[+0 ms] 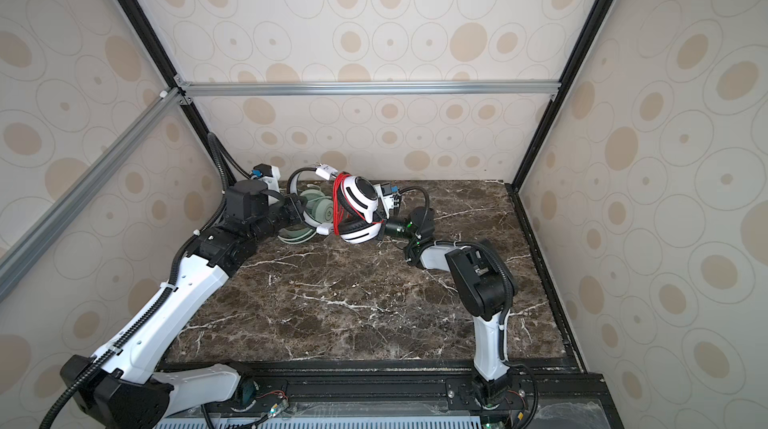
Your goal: Wrap the headphones
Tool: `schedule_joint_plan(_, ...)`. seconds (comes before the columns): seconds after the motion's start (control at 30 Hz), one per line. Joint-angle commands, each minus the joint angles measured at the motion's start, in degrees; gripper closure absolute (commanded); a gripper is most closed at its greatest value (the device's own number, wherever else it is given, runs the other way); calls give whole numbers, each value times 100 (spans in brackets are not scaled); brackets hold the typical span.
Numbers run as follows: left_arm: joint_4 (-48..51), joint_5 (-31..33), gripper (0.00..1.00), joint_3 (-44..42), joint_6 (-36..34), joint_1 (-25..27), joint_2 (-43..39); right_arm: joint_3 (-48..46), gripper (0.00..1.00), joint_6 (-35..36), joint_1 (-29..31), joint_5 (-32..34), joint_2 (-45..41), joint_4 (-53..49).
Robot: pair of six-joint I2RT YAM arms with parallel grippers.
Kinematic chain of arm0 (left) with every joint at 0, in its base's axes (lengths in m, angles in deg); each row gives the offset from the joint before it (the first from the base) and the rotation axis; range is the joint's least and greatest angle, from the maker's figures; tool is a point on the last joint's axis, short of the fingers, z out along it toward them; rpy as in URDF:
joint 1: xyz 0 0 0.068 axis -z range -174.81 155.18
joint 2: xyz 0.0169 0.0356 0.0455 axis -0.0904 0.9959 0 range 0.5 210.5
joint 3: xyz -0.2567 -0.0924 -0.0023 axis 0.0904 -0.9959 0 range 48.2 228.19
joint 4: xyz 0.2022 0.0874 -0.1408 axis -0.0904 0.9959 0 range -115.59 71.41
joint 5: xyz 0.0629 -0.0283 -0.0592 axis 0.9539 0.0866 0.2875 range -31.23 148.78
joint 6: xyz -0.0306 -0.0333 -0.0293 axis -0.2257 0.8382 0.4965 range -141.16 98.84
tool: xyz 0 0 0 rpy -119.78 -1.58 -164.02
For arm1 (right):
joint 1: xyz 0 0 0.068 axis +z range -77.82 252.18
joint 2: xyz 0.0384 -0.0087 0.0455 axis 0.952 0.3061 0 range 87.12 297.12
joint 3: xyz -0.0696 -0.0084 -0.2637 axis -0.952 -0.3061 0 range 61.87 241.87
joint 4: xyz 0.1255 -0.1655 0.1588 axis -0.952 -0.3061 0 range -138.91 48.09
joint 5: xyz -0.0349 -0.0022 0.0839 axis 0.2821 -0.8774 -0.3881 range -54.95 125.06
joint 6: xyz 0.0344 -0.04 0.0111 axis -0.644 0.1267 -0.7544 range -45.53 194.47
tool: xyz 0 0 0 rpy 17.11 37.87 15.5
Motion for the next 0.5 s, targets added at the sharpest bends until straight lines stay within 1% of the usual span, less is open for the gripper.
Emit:
schedule_joint_plan(0.0, -608, 740, 100, -260, 1152, -13, -357, -366, 100, -97, 164, 380, -448, 292)
schedule_joint_plan(0.1, -907, 697, 100, -620, 1710, -5, -410, -653, 100, -163, 326, 674, -702, 35)
schedule_joint_plan(0.2, -769, 752, 100, -566, 2143, 64, -268, -989, 100, -78, 471, 1046, -1031, -473)
schedule_joint_plan(0.3, -651, 885, 100, -501, 2410, 107, -133, -1348, 100, 51, 574, 1317, -1374, -948)
schedule_joint_plan(0.4, -813, 814, 100, -584, 2689, 200, -45, -1590, 100, 97, 647, 1347, -1660, -1425)
schedule_joint_plan(0.47, -965, 763, 100, -668, 2831, 326, 49, -1747, 100, 260, 692, 1361, -1885, -1775)
